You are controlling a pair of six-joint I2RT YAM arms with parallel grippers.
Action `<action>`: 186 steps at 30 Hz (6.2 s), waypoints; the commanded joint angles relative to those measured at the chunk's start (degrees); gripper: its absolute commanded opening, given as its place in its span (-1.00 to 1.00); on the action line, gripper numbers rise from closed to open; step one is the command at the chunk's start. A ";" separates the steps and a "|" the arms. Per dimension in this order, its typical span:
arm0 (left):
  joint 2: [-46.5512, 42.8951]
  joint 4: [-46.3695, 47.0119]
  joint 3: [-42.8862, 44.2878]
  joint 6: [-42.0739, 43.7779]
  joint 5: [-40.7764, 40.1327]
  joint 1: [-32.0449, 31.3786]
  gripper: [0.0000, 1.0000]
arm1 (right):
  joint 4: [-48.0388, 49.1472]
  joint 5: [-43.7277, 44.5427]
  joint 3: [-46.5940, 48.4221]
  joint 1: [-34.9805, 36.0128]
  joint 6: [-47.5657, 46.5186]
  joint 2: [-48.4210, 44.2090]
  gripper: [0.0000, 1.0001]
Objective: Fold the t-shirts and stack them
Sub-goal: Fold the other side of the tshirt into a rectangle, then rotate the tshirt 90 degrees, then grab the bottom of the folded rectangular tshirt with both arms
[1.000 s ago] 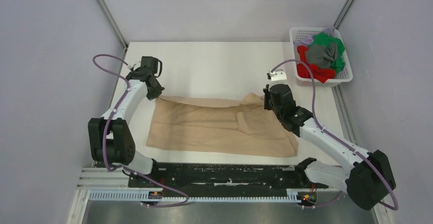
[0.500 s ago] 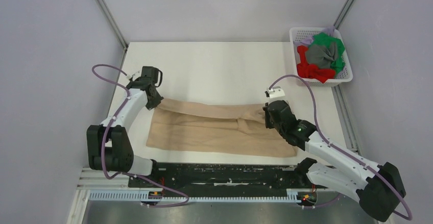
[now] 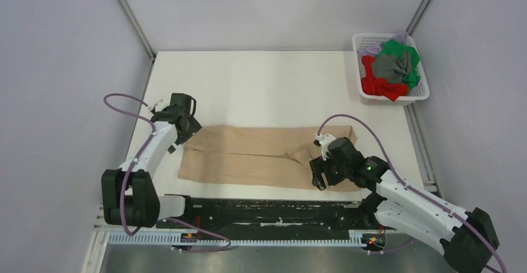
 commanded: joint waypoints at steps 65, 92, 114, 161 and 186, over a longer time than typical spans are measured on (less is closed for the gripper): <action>3.86 11.09 0.67 5.23 21.13 -0.25 0.99 | 10.40 -0.79 1.51 2.31 3.30 0.09 0.96; 12.45 10.69 -1.51 4.88 14.63 0.61 0.99 | 34.14 -8.12 1.99 -26.42 -0.60 27.65 0.96; -12.86 22.01 -24.45 -28.02 13.45 -32.28 0.99 | 23.16 -14.56 89.61 -24.86 6.45 97.96 0.96; -27.13 14.14 -21.01 -5.35 23.31 -35.90 0.99 | 38.62 -0.36 21.19 -13.86 1.37 32.31 0.96; -20.72 25.05 -33.61 -10.94 32.75 -35.42 -0.30 | 33.17 -14.35 -8.67 -9.25 8.11 8.29 0.76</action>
